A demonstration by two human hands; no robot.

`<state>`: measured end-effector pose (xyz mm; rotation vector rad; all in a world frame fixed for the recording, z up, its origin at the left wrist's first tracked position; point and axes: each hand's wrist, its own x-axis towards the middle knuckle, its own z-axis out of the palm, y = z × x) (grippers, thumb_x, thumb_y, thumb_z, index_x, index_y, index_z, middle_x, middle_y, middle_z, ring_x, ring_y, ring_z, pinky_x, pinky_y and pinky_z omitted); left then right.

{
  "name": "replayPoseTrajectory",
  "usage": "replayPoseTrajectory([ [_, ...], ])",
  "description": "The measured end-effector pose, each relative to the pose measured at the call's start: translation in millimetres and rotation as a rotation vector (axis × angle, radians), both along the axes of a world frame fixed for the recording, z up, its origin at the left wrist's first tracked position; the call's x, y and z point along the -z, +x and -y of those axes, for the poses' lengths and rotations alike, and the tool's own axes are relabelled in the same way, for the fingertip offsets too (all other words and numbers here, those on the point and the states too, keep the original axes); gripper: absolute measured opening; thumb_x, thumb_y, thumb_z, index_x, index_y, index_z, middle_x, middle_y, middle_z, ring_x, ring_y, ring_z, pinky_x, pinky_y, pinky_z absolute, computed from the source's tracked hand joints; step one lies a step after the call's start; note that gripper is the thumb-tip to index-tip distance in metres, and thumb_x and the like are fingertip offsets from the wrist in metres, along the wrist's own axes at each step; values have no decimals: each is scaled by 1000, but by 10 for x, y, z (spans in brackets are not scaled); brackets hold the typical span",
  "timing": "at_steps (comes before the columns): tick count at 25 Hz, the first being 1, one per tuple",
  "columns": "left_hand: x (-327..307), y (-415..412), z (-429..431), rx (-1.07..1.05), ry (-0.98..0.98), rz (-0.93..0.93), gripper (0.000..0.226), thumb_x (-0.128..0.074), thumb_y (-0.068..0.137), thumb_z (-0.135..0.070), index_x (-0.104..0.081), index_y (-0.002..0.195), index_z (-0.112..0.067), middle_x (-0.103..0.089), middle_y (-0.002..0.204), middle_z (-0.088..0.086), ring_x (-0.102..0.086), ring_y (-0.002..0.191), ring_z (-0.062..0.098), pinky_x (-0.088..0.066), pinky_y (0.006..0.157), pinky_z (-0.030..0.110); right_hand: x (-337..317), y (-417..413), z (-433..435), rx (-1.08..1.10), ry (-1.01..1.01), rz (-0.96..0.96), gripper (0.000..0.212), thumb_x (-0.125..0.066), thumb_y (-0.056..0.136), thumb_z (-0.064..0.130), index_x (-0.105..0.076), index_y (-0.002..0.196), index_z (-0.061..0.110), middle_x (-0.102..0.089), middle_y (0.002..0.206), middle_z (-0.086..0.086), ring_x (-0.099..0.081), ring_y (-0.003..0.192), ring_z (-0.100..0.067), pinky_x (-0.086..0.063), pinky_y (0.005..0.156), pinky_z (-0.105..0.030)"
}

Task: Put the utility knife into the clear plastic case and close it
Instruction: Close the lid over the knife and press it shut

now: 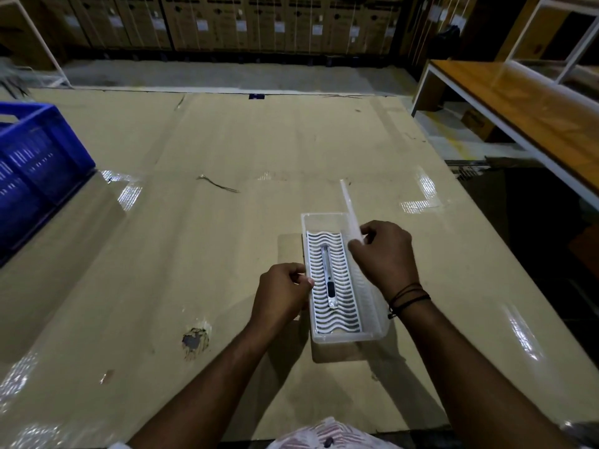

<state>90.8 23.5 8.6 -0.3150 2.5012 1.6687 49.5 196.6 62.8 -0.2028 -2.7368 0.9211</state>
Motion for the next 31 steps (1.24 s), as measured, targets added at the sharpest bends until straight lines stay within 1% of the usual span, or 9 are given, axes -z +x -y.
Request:
replayPoseTrajectory([
  [4,-9,8,3,-3,8,-14,32,-70,95,-17,-75,126,-14,-81,103,7,-80,80,19,-68,79,45,81,103,289,-78,62,13,38,-71,80,27,-72,112,5,-68,105,-14,-66,98,-29,-50,85,-32],
  [9,1,18,18,6,17,-30,19,-68,94,-25,-82,107,-23,-81,84,-1,-80,69,18,-68,72,47,209,173,555,-177,199,41,19,-64,86,20,-65,96,5,-58,103,-13,-64,88,-33,-42,67,-30],
  [15,1,31,37,9,-3,-23,25,-67,98,-27,-78,120,-24,-81,105,1,-80,77,16,-68,74,43,335,133,645,-205,241,83,15,-62,88,18,-52,79,10,-55,101,-13,-62,81,-33,-41,64,-32],
  [17,42,26,43,10,16,-11,26,-66,98,-28,-78,121,-26,-81,102,0,-80,74,16,-68,74,45,383,113,624,-218,234,89,17,-62,89,21,-51,79,13,-57,102,-13,-62,84,-32,-41,66,-31],
  [21,84,8,51,-6,83,27,26,-65,97,-26,-78,120,-26,-82,95,1,-81,74,19,-68,75,47,437,56,583,-249,158,134,21,-61,91,25,-68,92,5,-65,99,-13,-64,92,-29,-47,75,-32],
  [24,59,60,54,-38,198,62,19,-60,101,-14,-75,110,-21,-79,85,4,-78,63,18,-66,61,34,395,24,458,-211,10,117,27,-66,89,23,-75,109,6,-74,100,-10,-68,99,-24,-48,88,-27],
  [26,73,92,77,-69,244,74,24,-60,102,-11,-71,119,-22,-75,82,6,-74,62,21,-65,57,33,390,44,303,-135,2,38,35,-67,88,23,-72,121,12,-71,108,-9,-65,103,-25,-45,92,-26],
  [28,111,99,108,-87,264,73,29,-61,100,-10,-69,127,-19,-73,83,11,-70,64,26,-68,65,43,442,60,121,-13,49,18,46,-67,87,30,-65,130,16,-62,120,-11,-58,113,-31,-47,99,-38],
  [31,146,98,120,-88,280,67,33,-62,100,-8,-69,131,-19,-71,88,13,-68,64,26,-67,68,45,565,60,-110,113,-27,213,64,-65,88,43,-51,144,16,-51,137,-13,-49,127,-34,-43,108,-49],
])
